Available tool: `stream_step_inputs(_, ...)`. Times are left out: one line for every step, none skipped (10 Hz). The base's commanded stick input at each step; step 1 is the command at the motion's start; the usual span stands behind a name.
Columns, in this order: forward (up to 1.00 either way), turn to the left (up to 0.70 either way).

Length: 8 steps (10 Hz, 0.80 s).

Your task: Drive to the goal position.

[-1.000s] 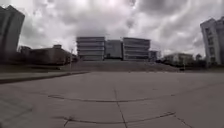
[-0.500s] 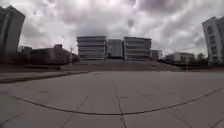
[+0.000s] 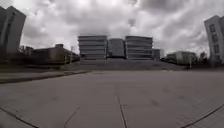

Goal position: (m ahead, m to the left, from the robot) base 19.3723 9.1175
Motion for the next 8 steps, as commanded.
stream_step_inputs(1.0, 0.0)
stream_step_inputs(1.0, 0.0)
stream_step_inputs(1.0, 0.0)
stream_step_inputs(1.0, 0.0)
stream_step_inputs(1.0, 0.0)
stream_step_inputs(1.0, 0.0)
stream_step_inputs(1.0, 0.0)
stream_step_inputs(1.0, 0.0)
